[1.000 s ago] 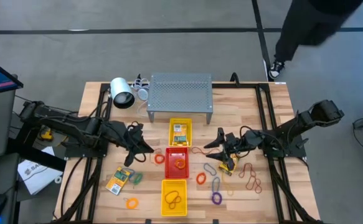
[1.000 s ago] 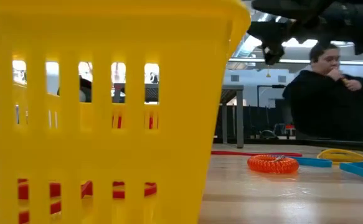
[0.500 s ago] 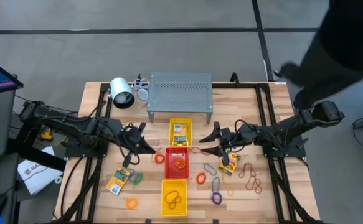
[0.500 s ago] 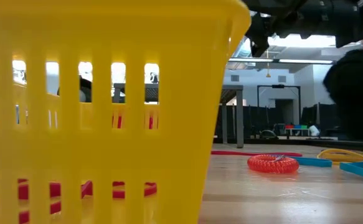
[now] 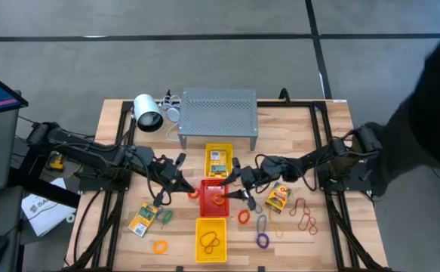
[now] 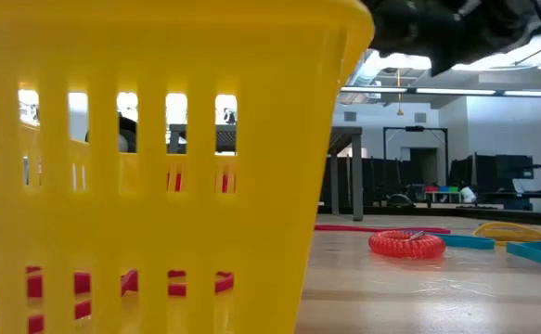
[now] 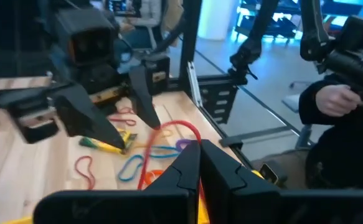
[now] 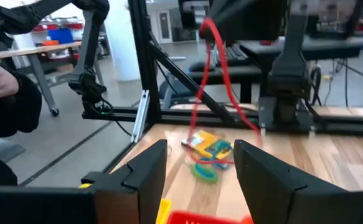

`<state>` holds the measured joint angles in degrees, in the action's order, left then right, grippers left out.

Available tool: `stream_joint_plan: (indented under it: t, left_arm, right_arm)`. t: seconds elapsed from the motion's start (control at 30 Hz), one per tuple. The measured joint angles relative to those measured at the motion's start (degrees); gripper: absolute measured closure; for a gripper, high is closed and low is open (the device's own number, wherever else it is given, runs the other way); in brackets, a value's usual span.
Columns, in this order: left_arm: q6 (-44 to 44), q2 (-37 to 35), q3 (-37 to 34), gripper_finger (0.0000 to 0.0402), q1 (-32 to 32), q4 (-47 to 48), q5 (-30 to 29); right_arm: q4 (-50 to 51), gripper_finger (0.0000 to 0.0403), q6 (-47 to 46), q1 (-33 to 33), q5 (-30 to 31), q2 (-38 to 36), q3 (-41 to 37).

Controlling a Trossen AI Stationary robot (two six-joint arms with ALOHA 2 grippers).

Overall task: Pick & Place Office Desk Supplies
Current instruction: Put the red rubber band into the bottom yellow bin

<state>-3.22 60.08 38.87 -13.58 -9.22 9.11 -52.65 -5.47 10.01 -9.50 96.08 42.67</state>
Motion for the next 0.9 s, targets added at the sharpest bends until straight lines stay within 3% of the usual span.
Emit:
stream_joint_plan:
  t: [0.33,0.6,0.73,0.9]
  left_arm:
    - [3.0,2.7,0.0,0.0401,0.0,-3.1,0.7]
    - [4.1,2.7,0.0,0.0401,0.0,-3.8,0.7]
    - [4.5,2.7,0.0,0.0401,0.0,-3.9,0.7]
    - [4.5,2.7,0.0,0.0401,0.0,-4.1,0.4]
  right_arm:
    - [0.1,0.0221,0.0,-1.2,-7.2,8.1,11.3]
    - [1.8,0.0226,-0.1,-1.6,-11.5,10.1,14.9]
    - [2.3,0.0251,-0.6,-1.5,-11.7,9.8,14.8]
    - [2.5,0.0313,-0.6,-1.5,-11.7,9.7,14.8]
